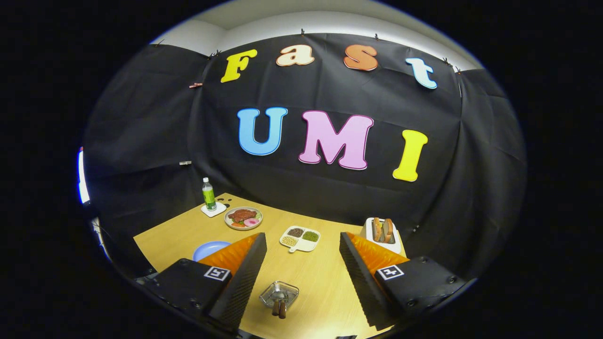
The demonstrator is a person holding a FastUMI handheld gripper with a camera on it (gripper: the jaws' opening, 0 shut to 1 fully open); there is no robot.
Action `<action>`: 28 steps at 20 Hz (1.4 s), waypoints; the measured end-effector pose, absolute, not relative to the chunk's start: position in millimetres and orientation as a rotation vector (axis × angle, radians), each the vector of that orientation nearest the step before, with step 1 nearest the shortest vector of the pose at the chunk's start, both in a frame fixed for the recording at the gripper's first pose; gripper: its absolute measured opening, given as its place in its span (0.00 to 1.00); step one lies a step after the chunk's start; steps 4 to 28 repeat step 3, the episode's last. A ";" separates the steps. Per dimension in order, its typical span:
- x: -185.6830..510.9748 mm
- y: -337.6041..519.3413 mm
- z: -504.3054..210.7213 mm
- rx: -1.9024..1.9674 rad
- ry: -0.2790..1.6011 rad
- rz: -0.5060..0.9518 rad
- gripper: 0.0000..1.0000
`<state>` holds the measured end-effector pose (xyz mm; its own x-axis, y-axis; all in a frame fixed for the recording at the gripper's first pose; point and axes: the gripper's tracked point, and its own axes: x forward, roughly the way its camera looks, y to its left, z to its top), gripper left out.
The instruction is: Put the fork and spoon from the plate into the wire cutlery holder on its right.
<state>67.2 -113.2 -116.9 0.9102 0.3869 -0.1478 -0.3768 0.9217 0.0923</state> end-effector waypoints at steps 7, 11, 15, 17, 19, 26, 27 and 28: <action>69.9 -115.5 -111.8 0.079 0.157 0.381 0.97; 69.9 -115.5 -111.8 0.079 0.157 0.381 0.97; 69.9 -115.5 -111.8 0.079 0.157 0.381 0.97; 69.9 -115.5 -111.8 0.079 0.157 0.381 0.97; 69.9 -115.5 -111.8 0.079 0.157 0.381 0.97; 69.9 -115.5 -111.8 0.079 0.157 0.381 0.97; 69.9 -115.5 -111.8 0.079 0.157 0.381 0.97; 69.9 -115.5 -111.8 0.079 0.157 0.381 0.97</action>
